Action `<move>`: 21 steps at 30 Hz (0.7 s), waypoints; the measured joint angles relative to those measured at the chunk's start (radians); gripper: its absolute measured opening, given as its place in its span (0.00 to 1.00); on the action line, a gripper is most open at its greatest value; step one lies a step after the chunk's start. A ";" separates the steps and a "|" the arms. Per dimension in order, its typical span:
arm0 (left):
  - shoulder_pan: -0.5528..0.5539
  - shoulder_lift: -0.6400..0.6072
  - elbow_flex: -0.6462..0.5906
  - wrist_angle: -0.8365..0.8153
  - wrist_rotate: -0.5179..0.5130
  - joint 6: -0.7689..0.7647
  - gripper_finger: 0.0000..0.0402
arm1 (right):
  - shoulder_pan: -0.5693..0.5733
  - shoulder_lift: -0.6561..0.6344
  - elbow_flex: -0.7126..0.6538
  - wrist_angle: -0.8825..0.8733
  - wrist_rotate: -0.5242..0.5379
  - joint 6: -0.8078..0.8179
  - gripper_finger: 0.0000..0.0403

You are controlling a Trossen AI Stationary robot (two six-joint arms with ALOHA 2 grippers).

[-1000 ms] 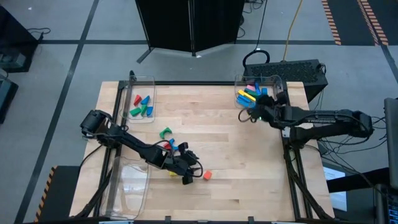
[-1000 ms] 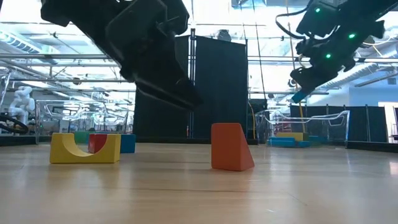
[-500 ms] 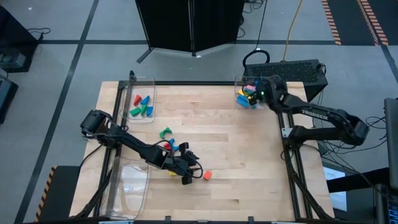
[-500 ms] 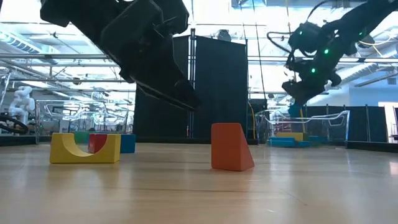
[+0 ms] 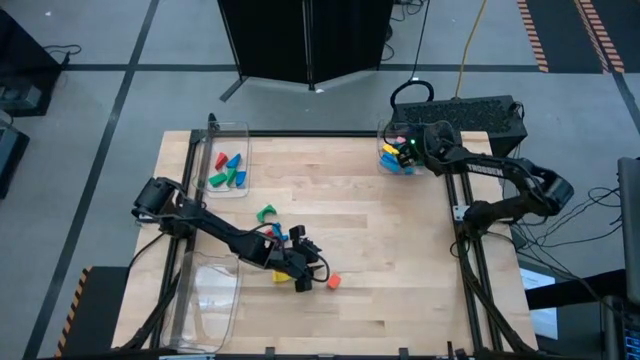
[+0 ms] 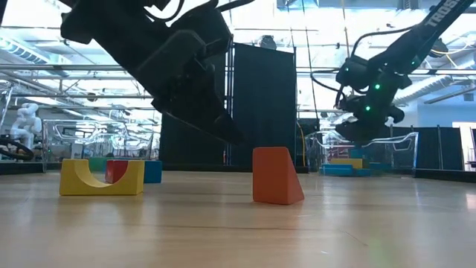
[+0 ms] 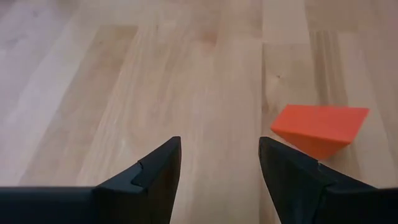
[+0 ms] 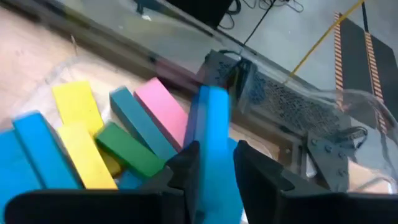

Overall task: Sort blocks by size
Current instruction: Put the blue rectangular block into the top right transparent bin, then put the orange triangle block into the top left transparent bin

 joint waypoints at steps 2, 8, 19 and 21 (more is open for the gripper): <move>0.002 0.000 0.000 0.000 0.000 -0.001 0.54 | 0.000 0.010 0.000 0.033 -0.003 0.000 0.24; 0.002 0.000 0.000 -0.008 -0.064 0.001 0.54 | 0.000 -0.004 0.000 0.091 -0.054 -0.018 0.31; 0.003 0.000 0.000 -0.022 -0.028 -0.008 0.54 | 0.024 -0.127 0.000 0.034 -0.294 0.028 0.37; 0.003 0.000 0.000 -0.007 0.022 -0.004 0.54 | 0.040 -0.153 0.000 0.034 -0.363 0.036 0.37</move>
